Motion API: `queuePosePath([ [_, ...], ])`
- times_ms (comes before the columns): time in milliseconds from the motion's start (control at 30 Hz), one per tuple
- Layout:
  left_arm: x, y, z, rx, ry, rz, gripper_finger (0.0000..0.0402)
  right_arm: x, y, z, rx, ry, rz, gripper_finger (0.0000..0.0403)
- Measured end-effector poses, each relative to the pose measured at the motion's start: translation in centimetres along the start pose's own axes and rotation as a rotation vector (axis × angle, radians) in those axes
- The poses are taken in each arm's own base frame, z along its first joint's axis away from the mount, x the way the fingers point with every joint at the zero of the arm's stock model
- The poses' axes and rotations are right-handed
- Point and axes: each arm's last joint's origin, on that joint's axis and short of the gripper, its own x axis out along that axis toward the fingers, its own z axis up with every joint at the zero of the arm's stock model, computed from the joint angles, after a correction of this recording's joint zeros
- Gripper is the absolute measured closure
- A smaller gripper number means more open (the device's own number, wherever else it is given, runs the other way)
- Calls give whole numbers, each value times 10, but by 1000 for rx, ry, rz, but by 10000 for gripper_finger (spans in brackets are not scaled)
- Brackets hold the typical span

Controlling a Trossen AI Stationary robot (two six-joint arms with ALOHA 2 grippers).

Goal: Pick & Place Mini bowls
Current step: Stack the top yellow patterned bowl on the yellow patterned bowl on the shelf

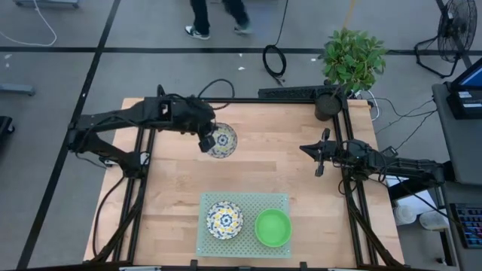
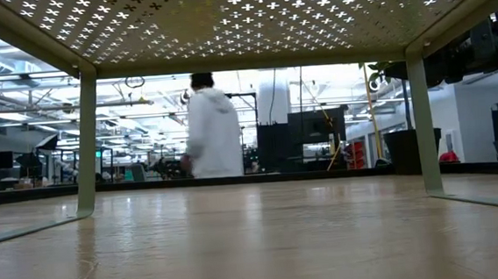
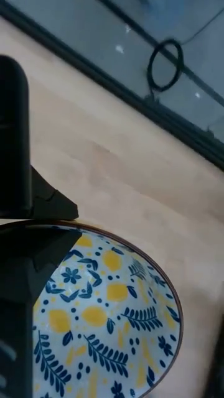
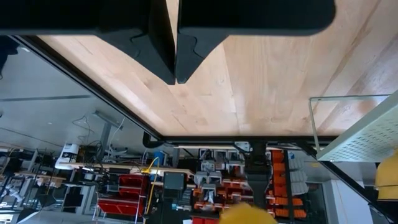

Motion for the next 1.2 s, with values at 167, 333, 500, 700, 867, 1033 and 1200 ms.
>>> queuePosePath([
  [167, -29, -26, 6, 18, -22, -90, 389, 0, 0, 0, 0, 0, 0, 403],
  [333, -47, -54, 4, 47, -49, -181, 389, 0, 0, 0, 0, 0, 0, 403],
  [500, -55, -72, -3, 46, -56, -202, 389, 0, 0, 0, 0, 0, 0, 403],
  [700, -56, -94, -9, 15, -46, -256, 389, 0, 0, 0, 0, 0, 1, 403],
  [867, -48, -116, -11, 32, -9, -380, 389, 0, 0, 0, 0, 0, 0, 403],
  [1033, -37, -129, -16, 41, 81, -453, 389, 0, 0, 0, 0, 1, 0, 403],
  [1200, -26, -140, -20, 40, 124, -451, 389, 0, 0, 0, 0, 0, 0, 403],
])
